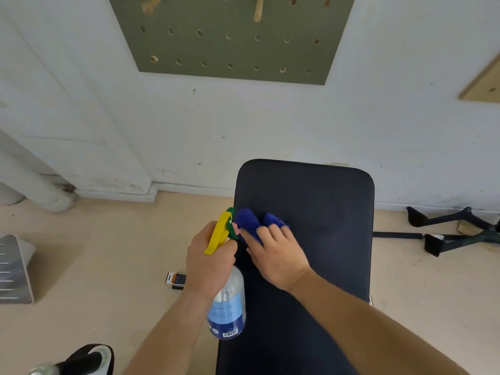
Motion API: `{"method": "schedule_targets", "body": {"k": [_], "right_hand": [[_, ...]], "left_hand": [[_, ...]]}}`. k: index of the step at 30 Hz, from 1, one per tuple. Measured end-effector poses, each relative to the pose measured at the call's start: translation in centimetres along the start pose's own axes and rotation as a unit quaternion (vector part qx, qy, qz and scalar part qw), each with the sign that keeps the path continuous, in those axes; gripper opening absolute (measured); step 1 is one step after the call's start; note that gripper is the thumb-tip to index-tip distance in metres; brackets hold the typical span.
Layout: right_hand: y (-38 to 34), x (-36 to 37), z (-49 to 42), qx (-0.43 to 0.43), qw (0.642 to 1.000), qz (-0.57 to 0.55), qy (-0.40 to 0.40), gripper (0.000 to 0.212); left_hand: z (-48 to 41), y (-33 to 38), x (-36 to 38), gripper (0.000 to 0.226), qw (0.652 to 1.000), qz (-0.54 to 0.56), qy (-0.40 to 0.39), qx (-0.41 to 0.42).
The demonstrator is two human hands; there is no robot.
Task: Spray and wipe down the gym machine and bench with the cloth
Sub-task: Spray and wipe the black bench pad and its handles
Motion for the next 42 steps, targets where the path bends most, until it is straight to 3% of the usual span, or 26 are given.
{"method": "schedule_targets", "body": {"k": [4, 8, 11, 15, 17, 19, 21, 25, 27, 30, 33, 35, 37, 40, 42], "right_hand": [[5.1, 0.5, -3.8, -0.129, 0.991, 0.035, 0.03, 0.048], [11.7, -0.4, -10.1, 0.089, 0.984, 0.127, 0.093, 0.041], [10.8, 0.3, -8.1, 0.137, 0.977, 0.116, 0.117, 0.037], [6.6, -0.1, 2.5, 0.102, 0.987, 0.047, 0.112, 0.036], [5.3, -1.7, 7.7, 0.029, 0.996, 0.034, 0.079, 0.033], [7.4, -3.4, 9.1, -0.072, 0.996, 0.033, 0.048, 0.032], [11.1, -3.7, 6.4, -0.09, 0.992, 0.074, 0.057, 0.032], [17.0, -3.6, 1.0, 0.174, 0.958, 0.185, 0.13, 0.03], [15.7, -3.0, 2.1, 0.217, 0.949, 0.182, 0.138, 0.032], [10.2, -3.3, 8.4, 0.191, 0.964, 0.126, 0.133, 0.031], [4.9, -4.7, 16.2, 0.085, 0.993, 0.074, 0.047, 0.032], [5.6, -5.6, 18.0, 0.043, 0.996, 0.073, 0.011, 0.036], [8.4, -6.1, 16.3, 0.136, 0.985, 0.094, 0.047, 0.032], [13.1, -7.8, 12.0, 0.344, 0.92, 0.117, 0.147, 0.033], [15.1, -8.8, 9.4, 0.395, 0.898, 0.106, 0.16, 0.037]], "left_hand": [[-0.2, 0.4, 0.2, 0.03, 1.0, 0.017, -0.006, -0.014], [0.1, 0.2, 1.0, 0.024, 0.999, 0.035, -0.023, -0.019], [0.3, 0.1, 1.5, 0.031, 0.999, 0.04, -0.021, -0.019], [0.6, 0.2, 2.0, 0.034, 0.998, 0.04, -0.03, -0.029], [1.1, 0.3, 2.6, 0.034, 0.998, 0.033, -0.041, -0.033], [2.0, 0.8, 3.4, 0.035, 0.998, 0.027, -0.059, -0.026], [2.6, 1.5, 4.2, 0.033, 0.997, 0.025, -0.072, -0.016], [3.6, 2.0, 5.8, 0.03, 0.995, 0.003, -0.095, -0.001], [4.4, 2.0, 6.5, 0.027, 0.994, -0.002, -0.111, 0.004], [5.3, 2.0, 7.4, 0.028, 0.993, -0.009, -0.118, -0.007], [5.8, 1.5, 8.3, 0.029, 0.993, -0.027, -0.109, -0.017], [6.4, 1.8, 9.1, 0.029, 0.993, -0.037, -0.111, -0.008], [6.8, 2.3, 9.8, 0.026, 0.993, -0.044, -0.109, 0.003], [7.4, 2.6, 11.4, 0.014, 0.992, -0.06, -0.109, 0.014], [7.8, 2.1, 12.3, 0.009, 0.993, -0.077, -0.094, 0.013]]}}
Point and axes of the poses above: each hand's wrist, its own z-axis away from the middle knuckle, its own x-axis out of the palm, y = z × x, the point moved 1 cm from there along -z, towards the middle knuckle, and after that the axes turned 15 degrees about y, right-handed, at the moved point
